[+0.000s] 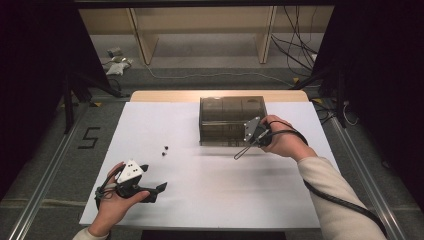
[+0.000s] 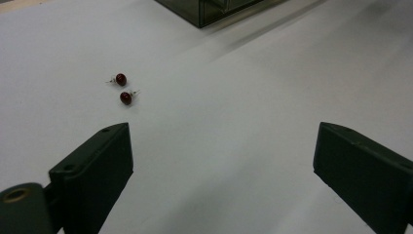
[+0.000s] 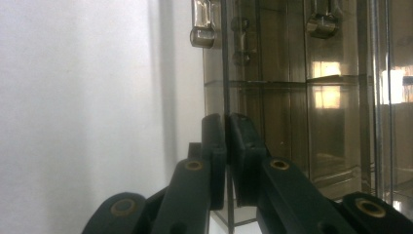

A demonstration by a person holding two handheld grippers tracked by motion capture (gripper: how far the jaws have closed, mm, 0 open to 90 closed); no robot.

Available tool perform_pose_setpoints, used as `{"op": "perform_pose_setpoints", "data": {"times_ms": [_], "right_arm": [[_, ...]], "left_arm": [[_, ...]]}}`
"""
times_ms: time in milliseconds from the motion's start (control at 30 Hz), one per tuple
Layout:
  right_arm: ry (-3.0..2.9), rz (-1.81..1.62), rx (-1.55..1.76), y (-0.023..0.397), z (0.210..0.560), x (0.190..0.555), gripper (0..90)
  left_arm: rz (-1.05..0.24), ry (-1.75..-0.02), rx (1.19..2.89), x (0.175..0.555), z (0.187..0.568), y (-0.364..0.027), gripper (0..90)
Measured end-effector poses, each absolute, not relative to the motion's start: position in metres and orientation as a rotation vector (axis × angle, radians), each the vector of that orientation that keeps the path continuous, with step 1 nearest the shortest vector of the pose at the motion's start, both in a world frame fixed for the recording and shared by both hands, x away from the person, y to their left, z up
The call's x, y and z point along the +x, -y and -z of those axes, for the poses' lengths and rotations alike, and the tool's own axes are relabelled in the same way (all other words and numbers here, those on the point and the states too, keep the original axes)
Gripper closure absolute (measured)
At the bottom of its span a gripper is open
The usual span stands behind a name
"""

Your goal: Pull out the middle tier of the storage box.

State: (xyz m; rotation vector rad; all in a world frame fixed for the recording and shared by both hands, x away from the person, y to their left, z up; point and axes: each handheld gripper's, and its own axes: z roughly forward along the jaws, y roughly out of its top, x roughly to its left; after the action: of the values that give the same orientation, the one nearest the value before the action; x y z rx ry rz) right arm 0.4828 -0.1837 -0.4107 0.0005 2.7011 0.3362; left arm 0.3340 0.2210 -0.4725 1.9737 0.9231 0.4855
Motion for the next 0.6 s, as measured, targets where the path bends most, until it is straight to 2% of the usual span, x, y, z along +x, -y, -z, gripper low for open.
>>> {"op": "perform_pose_setpoints", "data": {"times_ms": [600], "right_arm": [[-2.709, -0.343, 0.012, 0.1843, 0.4135, 0.4775, 86.6]], "left_arm": [[-0.488, -0.923, 1.968, 0.3338, 0.4721, -0.2212, 7.5]]}}
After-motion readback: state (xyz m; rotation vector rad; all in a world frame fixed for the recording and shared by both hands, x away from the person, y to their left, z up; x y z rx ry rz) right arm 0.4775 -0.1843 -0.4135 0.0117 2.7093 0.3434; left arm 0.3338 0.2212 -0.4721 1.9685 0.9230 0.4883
